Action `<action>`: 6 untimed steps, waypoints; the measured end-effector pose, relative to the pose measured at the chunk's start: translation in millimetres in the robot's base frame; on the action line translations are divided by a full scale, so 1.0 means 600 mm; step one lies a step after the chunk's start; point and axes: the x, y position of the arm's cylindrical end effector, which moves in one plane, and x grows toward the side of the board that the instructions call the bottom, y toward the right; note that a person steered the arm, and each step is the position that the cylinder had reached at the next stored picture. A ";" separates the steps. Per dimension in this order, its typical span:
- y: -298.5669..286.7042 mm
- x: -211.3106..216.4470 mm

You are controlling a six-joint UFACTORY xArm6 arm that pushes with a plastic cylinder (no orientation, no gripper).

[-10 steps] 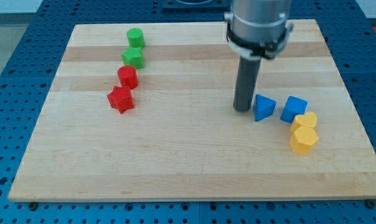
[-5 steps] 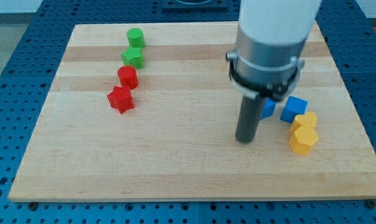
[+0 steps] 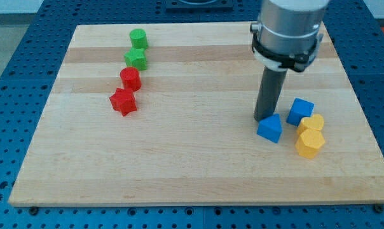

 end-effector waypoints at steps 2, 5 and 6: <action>0.017 0.039; -0.050 -0.224; -0.068 -0.324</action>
